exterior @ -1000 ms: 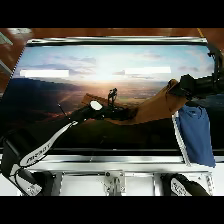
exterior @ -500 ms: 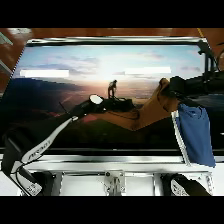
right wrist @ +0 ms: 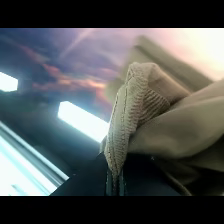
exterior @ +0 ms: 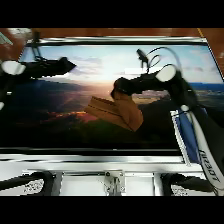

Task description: Fold the shirts.

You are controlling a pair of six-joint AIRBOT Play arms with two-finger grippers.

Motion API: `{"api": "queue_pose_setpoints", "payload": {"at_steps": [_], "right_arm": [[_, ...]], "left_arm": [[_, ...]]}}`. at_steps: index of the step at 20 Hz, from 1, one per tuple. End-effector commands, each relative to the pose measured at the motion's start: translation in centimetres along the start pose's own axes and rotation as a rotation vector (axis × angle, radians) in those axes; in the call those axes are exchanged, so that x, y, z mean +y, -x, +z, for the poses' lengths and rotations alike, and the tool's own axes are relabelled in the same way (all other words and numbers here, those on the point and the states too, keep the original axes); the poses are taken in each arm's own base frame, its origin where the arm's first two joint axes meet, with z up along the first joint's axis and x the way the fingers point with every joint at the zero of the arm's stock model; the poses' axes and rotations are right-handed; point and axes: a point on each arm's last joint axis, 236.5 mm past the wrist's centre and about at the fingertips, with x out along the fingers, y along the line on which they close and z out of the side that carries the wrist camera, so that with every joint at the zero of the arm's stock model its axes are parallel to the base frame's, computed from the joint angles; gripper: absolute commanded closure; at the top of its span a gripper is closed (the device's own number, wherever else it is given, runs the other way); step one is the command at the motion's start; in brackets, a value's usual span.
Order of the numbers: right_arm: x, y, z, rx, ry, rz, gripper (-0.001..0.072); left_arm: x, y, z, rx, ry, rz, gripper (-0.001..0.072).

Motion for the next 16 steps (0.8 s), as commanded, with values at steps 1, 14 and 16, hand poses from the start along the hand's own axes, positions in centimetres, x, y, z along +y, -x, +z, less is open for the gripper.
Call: {"api": "queue_pose_setpoints", "payload": {"at_steps": [1, 14, 16], "right_arm": [[1.1, -9.3, -1.4, -0.017, -0.125, 0.087, 0.0629], [-11.9, 1.2, -7.7, 0.402, -0.147, -0.207, 0.0050], [-16.3, 5.6, -8.1, 0.417, -0.231, -0.301, 0.0050]], "left_arm": [[0.8, 8.8, 3.4, -0.079, -0.051, 0.071, 0.0672], [0.0, 11.7, -1.2, 0.074, -0.137, 0.112, 0.0672], [0.3, 11.4, -1.8, 0.087, -0.127, 0.114, 0.0672]]}}
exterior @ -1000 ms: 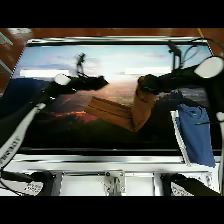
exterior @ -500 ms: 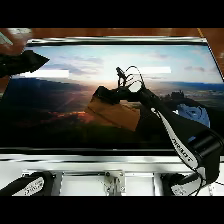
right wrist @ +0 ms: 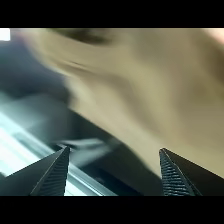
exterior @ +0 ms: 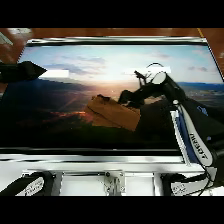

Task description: Fold the shirts.

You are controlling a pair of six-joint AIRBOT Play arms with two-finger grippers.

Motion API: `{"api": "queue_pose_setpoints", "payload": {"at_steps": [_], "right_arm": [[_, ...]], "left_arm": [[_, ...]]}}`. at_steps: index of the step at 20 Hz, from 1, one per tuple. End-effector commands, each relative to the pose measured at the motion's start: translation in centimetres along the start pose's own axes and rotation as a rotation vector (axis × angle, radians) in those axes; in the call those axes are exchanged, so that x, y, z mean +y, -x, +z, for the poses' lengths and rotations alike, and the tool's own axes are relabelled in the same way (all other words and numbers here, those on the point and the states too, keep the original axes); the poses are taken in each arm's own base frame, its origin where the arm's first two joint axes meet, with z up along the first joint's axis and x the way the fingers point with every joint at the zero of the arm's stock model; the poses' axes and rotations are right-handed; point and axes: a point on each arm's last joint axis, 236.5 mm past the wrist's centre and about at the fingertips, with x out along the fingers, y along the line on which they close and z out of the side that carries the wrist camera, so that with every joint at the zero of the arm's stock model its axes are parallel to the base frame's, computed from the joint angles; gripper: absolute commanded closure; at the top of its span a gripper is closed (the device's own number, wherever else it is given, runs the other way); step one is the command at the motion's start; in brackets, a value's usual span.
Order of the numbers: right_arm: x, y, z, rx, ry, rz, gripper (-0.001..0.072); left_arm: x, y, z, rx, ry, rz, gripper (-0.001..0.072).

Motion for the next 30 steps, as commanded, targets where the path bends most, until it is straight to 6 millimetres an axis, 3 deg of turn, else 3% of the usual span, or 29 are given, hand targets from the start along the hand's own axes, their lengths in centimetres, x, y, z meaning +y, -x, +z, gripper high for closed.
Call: {"api": "queue_pose_setpoints", "payload": {"at_steps": [1, 3, 5, 8, 11, 14, 15, 16, 17, 18, 19, 21, 23, 25, 27, 30], "right_arm": [[-8.9, 5.8, -3.6, 0.109, -0.144, -0.170, 0.0049], [-10.8, 5.0, -5.0, 0.114, -0.251, -0.118, 0.0049], [-11.2, 2.7, -5.6, 0.082, -0.303, -0.059, 0.0048], [-10.5, -0.5, -4.6, -0.030, -0.352, 0.020, 0.0048], [-11.2, -2.2, -4.5, -0.065, -0.368, -0.004, 0.0049], [-10.5, -4.0, -4.1, -0.063, -0.419, 0.049, 0.0069], [-9.6, -4.6, -3.9, -0.061, -0.424, 0.089, 0.0194], [-8.5, -4.9, -3.5, -0.067, -0.411, 0.138, 0.0447], [-7.5, -4.7, -2.8, -0.088, -0.385, 0.177, 0.0645], [-6.8, -3.9, -1.8, -0.123, -0.341, 0.207, 0.0654], [-6.0, -2.6, -0.8, -0.151, -0.280, 0.229, 0.0654], [-4.8, 2.6, 2.0, -0.242, -0.174, 0.243, 0.0654], [-3.8, 10.1, 4.9, -0.376, -0.105, 0.244, 0.0655], [-4.0, 17.9, 6.7, -0.511, -0.135, 0.227, 0.0655], [-5.8, 25.1, 6.4, -0.613, -0.169, 0.147, 0.0655], [-11.2, 33.2, 3.1, -0.697, -0.270, -0.046, 0.0655]], "left_arm": [[0.6, -0.4, -1.1, 0.029, 0.009, 0.010, 0.0672], [0.7, -0.6, -1.4, 0.036, 0.015, 0.010, 0.0671], [0.9, -0.7, -1.8, 0.044, 0.024, 0.011, 0.0671], [1.0, -0.9, -2.0, 0.050, 0.028, 0.011, 0.0672], [0.9, -0.9, -2.0, 0.048, 0.036, 0.007, 0.0671], [0.7, -0.9, -1.9, 0.046, 0.044, 0.002, 0.0672], [0.6, -0.9, -1.9, 0.043, 0.047, -0.003, 0.0671], [0.6, -0.9, -1.8, 0.043, 0.048, -0.005, 0.0671], [0.6, -0.9, -1.9, 0.043, 0.048, -0.005, 0.0671], [0.6, -0.9, -1.9, 0.043, 0.048, -0.005, 0.0671], [0.6, -0.9, -1.9, 0.043, 0.048, -0.005, 0.0671], [0.6, -0.9, -1.9, 0.043, 0.048, -0.005, 0.0671], [0.6, -0.9, -1.9, 0.043, 0.048, -0.005, 0.0671], [0.6, -0.9, -1.9, 0.043, 0.048, -0.004, 0.0671], [0.6, -0.9, -1.9, 0.043, 0.049, -0.004, 0.0671], [0.6, -0.9, -1.9, 0.043, 0.049, -0.004, 0.0671]]}}
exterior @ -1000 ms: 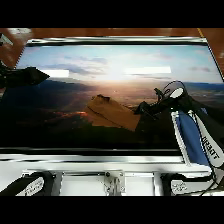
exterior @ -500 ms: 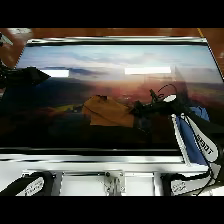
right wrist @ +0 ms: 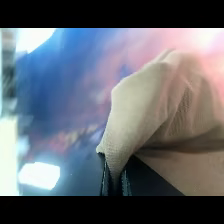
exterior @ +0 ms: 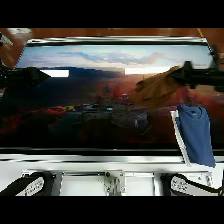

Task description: Fold the shirts.

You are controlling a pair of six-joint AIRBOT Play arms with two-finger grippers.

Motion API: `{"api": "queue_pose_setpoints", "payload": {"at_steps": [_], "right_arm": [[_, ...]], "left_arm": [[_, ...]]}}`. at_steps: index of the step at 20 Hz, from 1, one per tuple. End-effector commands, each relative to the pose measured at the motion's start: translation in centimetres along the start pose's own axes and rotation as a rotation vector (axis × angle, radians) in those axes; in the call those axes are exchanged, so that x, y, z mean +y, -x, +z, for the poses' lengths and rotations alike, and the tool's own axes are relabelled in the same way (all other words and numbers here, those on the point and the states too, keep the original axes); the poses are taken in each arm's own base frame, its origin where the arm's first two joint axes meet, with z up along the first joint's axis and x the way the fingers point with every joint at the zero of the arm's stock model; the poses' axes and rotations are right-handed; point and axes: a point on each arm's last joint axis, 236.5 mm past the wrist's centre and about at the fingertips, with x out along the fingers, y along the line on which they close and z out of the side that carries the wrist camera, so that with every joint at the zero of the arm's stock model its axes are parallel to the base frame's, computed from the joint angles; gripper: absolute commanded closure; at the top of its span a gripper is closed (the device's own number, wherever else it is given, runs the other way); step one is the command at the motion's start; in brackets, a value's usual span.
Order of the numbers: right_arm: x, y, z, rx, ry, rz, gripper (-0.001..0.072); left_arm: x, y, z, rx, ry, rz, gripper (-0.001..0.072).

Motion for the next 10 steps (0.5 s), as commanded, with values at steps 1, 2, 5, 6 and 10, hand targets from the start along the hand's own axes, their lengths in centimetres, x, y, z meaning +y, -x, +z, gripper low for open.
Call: {"api": "queue_pose_setpoints", "payload": {"at_steps": [1, 2, 5, 6, 10], "right_arm": [[-4.6, 10.8, 2.9, -0.128, -0.061, -0.229, 0.0654], [-6.5, 13.2, 2.9, -0.149, -0.094, -0.286, 0.0654], [-11.8, 18.4, 0.8, -0.137, -0.210, -0.418, 0.0654], [-13.2, 19.6, -0.4, -0.110, -0.246, -0.460, 0.0654], [-16.8, 22.6, -5.9, 0.060, -0.352, -0.633, 0.0654]], "left_arm": [[0.0, 0.0, 0.0, -0.001, 0.000, 0.000, 0.0671], [0.0, 0.0, 0.0, -0.001, 0.000, 0.000, 0.0671], [0.0, 0.0, 0.0, 0.000, 0.000, 0.000, 0.0671], [0.0, 0.0, 0.0, 0.000, 0.000, 0.000, 0.0671], [0.0, 0.0, 0.0, -0.001, 0.000, 0.000, 0.0671]]}}
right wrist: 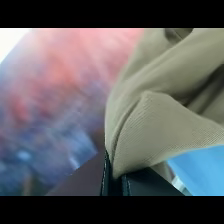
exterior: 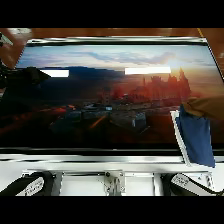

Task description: Fold the shirts.

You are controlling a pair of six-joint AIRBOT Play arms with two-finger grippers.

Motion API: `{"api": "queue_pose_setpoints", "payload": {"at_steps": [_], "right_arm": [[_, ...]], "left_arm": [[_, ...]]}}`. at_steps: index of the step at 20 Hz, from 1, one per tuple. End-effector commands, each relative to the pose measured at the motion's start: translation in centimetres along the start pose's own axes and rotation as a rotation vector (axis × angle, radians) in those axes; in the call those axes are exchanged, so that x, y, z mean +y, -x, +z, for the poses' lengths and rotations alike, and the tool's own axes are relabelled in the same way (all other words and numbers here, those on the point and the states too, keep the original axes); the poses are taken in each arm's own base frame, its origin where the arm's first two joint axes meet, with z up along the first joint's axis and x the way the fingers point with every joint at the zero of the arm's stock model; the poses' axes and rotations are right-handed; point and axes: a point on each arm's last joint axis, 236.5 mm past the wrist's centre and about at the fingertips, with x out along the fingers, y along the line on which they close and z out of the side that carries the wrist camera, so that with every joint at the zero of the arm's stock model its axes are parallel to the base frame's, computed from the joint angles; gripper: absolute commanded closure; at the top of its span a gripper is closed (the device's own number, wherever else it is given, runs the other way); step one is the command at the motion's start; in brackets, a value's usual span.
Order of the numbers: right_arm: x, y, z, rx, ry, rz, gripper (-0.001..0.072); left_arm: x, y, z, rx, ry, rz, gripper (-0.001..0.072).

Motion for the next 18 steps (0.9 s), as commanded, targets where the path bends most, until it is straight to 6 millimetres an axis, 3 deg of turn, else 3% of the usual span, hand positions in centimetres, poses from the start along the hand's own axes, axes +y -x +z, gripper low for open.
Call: {"api": "queue_pose_setpoints", "payload": {"at_steps": [1, 6, 11, 14, 16, 17, 18], "right_arm": [[-5.2, 1.2, -4.0, 0.151, -0.088, -0.162, 0.0654], [-5.7, -0.9, -9.8, 0.374, -0.151, -0.137, 0.0654], [-12.1, -2.7, -17.7, 0.570, -0.229, -0.353, 0.0654], [-14.4, -4.7, -19.3, 0.575, -0.239, -0.403, 0.0633], [-15.7, -4.5, -19.6, 0.581, -0.214, -0.448, 0.0605], [-16.6, -4.0, -19.6, 0.585, -0.201, -0.490, 0.0286], [-17.3, -3.5, -19.7, 0.601, -0.172, -0.519, 0.0065]], "left_arm": [[0.0, 0.0, 0.0, 0.000, 0.000, 0.000, 0.0671], [0.0, 0.0, 0.0, 0.000, 0.000, 0.000, 0.0671], [0.0, 0.0, 0.0, 0.000, 0.000, 0.001, 0.0671], [0.0, 0.0, 0.0, 0.000, -0.003, 0.001, 0.0671], [0.1, 0.0, 0.0, 0.001, -0.003, 0.001, 0.0671], [0.1, -0.1, -0.1, 0.003, -0.001, 0.001, 0.0671], [0.2, -0.2, -0.1, 0.004, -0.001, 0.001, 0.0671]]}}
